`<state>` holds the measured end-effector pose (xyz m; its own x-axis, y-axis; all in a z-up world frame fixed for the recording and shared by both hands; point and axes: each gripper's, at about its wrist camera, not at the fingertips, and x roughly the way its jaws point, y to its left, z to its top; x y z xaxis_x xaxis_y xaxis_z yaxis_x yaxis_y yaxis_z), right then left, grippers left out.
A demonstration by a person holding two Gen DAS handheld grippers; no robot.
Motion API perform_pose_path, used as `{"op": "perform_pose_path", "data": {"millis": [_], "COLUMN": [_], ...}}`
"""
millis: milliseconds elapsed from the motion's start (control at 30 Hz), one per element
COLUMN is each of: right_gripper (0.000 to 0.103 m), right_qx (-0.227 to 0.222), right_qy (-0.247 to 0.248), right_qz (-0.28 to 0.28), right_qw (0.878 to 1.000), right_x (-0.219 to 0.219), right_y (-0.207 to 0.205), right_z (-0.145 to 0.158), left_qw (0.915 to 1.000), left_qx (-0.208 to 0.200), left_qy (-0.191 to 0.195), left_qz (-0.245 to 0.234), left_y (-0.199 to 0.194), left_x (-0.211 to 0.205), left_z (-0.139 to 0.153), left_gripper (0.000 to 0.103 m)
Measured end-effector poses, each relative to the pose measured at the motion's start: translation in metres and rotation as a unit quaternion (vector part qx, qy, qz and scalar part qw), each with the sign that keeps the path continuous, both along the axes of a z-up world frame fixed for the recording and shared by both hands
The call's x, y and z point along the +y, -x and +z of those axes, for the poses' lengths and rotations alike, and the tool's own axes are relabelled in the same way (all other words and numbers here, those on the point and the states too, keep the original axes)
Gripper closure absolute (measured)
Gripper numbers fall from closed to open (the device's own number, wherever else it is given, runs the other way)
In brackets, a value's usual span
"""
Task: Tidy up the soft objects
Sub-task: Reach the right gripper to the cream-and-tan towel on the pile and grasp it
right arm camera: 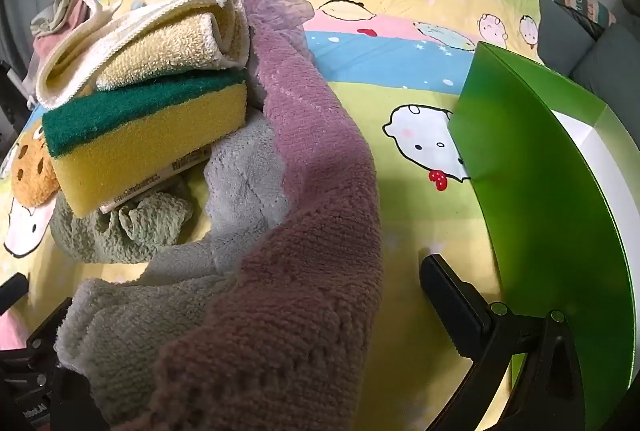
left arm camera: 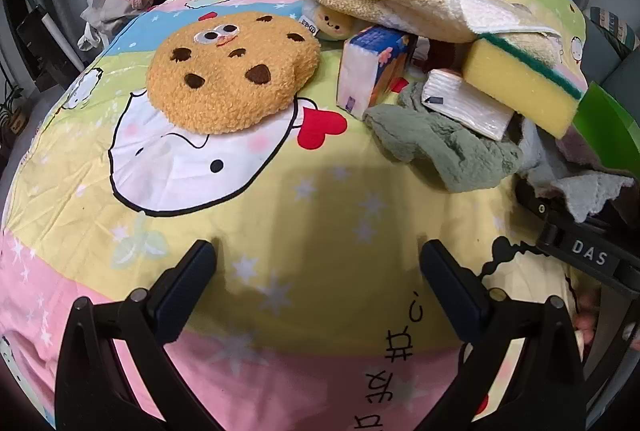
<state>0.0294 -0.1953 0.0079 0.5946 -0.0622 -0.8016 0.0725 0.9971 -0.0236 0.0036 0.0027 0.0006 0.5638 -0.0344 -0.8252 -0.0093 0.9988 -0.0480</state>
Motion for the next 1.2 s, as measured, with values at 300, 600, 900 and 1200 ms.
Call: {"op": "perform_pose_path", "data": {"millis": [300, 600, 900, 1200], "right_gripper": [0.000, 0.000, 0.013, 0.021], "right_qx": [-0.013, -0.091, -0.097, -0.064], "right_qy": [0.001, -0.053, -0.118, -0.179], "right_qz": [-0.002, 0.042, 0.060, 0.050], "right_qw": [1.000, 0.994, 0.986, 0.981], "right_x": [0.009, 0.015, 0.018, 0.033], "right_y": [0.015, 0.057, 0.063, 0.038], "right_z": [0.025, 0.076, 0.079, 0.091], "left_qw": [0.9994, 0.9933, 0.9914, 0.9890], "left_qx": [-0.030, -0.098, -0.083, -0.069], "left_qy": [-0.015, 0.060, 0.101, 0.129], "left_qz": [-0.007, -0.013, -0.008, 0.019], "left_y": [0.006, 0.025, 0.022, 0.017], "left_x": [0.004, 0.026, 0.039, 0.071], "left_z": [0.026, 0.073, 0.072, 0.076], "left_gripper": [0.003, 0.003, 0.012, 0.026]}}
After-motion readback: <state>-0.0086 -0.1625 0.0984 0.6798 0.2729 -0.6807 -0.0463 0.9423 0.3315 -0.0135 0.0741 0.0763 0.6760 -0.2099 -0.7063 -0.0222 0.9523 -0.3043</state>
